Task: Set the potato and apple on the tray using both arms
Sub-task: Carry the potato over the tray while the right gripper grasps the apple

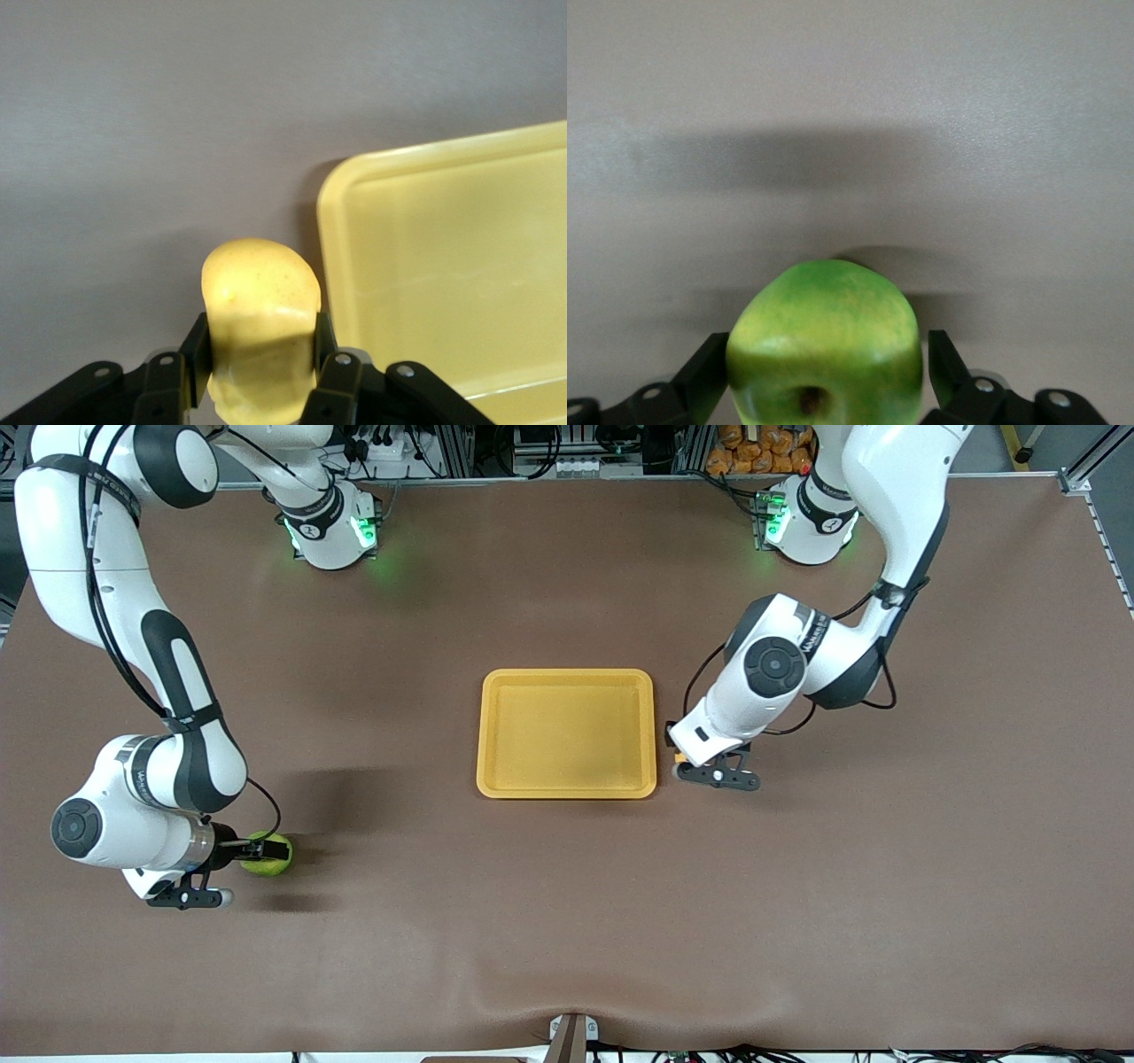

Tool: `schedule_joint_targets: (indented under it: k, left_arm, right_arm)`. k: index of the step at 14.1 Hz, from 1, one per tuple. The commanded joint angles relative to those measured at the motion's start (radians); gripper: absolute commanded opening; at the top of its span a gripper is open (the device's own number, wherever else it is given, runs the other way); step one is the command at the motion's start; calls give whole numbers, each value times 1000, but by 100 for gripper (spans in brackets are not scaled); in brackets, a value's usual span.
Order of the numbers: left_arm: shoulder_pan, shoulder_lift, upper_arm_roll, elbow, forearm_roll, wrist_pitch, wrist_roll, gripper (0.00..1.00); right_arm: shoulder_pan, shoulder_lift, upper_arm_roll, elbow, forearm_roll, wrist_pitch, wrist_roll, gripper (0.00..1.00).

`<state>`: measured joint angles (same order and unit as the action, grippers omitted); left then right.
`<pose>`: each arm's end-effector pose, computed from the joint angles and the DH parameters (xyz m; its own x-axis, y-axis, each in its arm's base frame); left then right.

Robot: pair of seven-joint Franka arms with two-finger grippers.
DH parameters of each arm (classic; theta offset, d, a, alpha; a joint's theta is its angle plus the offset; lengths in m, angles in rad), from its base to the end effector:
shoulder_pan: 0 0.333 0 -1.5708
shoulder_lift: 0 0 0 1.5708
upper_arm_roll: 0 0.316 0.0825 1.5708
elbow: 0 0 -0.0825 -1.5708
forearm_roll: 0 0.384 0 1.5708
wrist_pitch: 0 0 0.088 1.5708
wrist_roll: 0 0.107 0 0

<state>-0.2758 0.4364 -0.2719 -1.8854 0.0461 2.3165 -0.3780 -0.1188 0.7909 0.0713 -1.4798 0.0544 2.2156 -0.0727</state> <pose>0.5464 -0.3206 0.2845 0.9843 -0.1757 -0.0183 -0.1737 -0.9817 0.0782 0.7106 -0.0404 0.2018 0.9984 -0.0260 -0.0492 -0.0307 -0.9949 -0.0960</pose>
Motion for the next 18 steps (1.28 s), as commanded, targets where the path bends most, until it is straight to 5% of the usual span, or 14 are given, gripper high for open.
schedule_joint_targets:
  k: [1, 4, 8, 12, 18]
  left_arm:
    - [-52, 45, 7, 72, -2, -22, -67, 0]
    - [-94, 90, 7, 112, 0, -22, -122, 0]
    - [-151, 122, 16, 132, 0, -22, -131, 0]
    - [-183, 147, 17, 146, 0, -23, -205, 0]
    - [-192, 151, 17, 141, 21, -63, -280, 0]
  right_arm:
    - [-22, -4, 31, -37, -7, 41, -8, 58]
    - [-27, -4, 31, -34, -8, 33, -13, 3]
    - [-32, -13, 42, -21, -8, 3, -12, 0]
    - [-28, -24, 67, 96, -11, -253, -7, 0]
    - [18, -123, 80, 82, -10, -381, 46, 0]
